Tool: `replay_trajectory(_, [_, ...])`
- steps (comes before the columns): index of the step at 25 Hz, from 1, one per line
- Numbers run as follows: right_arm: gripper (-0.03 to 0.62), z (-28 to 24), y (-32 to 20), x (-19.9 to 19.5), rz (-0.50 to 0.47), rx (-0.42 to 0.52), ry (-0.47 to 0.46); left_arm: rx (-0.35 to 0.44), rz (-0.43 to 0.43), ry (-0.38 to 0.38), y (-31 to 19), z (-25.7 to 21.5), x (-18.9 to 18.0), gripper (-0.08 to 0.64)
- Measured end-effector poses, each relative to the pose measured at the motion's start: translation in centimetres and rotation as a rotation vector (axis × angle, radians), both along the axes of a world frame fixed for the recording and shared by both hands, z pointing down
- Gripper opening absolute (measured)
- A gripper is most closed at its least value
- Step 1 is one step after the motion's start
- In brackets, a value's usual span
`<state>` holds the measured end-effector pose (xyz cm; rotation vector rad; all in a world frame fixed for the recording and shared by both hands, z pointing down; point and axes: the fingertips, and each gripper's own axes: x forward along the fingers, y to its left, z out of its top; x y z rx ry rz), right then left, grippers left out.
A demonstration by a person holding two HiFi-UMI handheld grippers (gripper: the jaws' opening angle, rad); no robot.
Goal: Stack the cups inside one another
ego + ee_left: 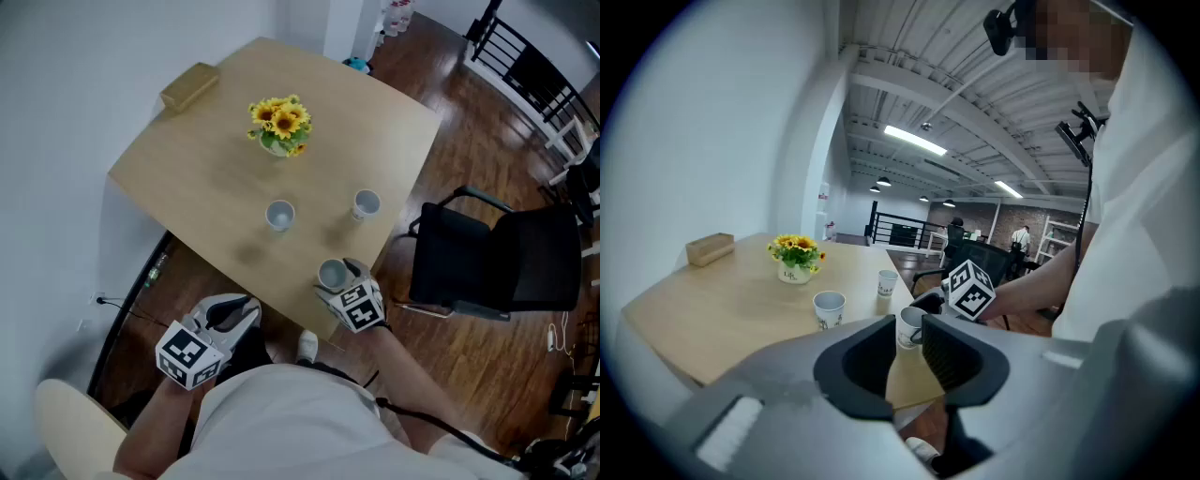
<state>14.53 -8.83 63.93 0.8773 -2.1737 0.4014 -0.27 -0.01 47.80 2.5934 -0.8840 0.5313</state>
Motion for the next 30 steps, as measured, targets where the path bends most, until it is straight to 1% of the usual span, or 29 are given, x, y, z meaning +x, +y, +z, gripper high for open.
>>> replay_trajectory(1, [0.415, -0.3, -0.3, 0.0, 0.004, 0.001, -0.001, 0.002, 0.009, 0.003, -0.7, -0.3, -0.2, 0.095])
replay_trajectory(2, [0.379, -0.6, -0.6, 0.0, 0.010, 0.003, -0.004, 0.005, 0.018, 0.008, -1.4, -0.6, -0.5, 0.095])
replay_trajectory(3, [0.375, -1.0, -1.0, 0.1, 0.018, 0.006, -0.008, 0.010, 0.027, 0.012, -2.1, -1.0, -0.7, 0.095])
replay_trajectory(8, [0.373, -5.6, -4.7, 2.1, 0.101, 0.068, -0.040, 0.052, 0.087, 0.033, -5.5, -2.7, -2.0, 0.095])
replay_trajectory(12, [0.371, -9.1, -9.1, 5.0, 0.183, 0.134, -0.034, 0.063, 0.107, 0.079, -7.8, -3.2, -3.0, 0.095])
replay_trajectory(16, [0.371, -11.4, -13.2, 7.9, 0.280, 0.180, -0.038, 0.073, 0.124, 0.104, -9.5, -3.7, -4.1, 0.100])
replay_trajectory(19, [0.371, -12.0, -15.6, 9.6, 0.351, 0.190, -0.054, 0.076, 0.136, 0.115, -10.4, -4.0, -4.9, 0.100])
replay_trajectory(21, [0.371, -12.0, -16.9, 10.2, 0.376, 0.192, -0.057, 0.075, 0.136, 0.123, -10.8, -4.2, -5.6, 0.103])
replay_trajectory(26, [0.371, -11.0, -19.2, 10.4, 0.401, 0.177, -0.061, 0.069, 0.121, 0.122, -11.6, -4.2, -7.0, 0.103])
replay_trajectory(30, [0.371, -9.1, -20.2, 10.1, 0.395, 0.140, -0.037, 0.061, 0.120, 0.112, -11.7, -3.9, -7.5, 0.103])
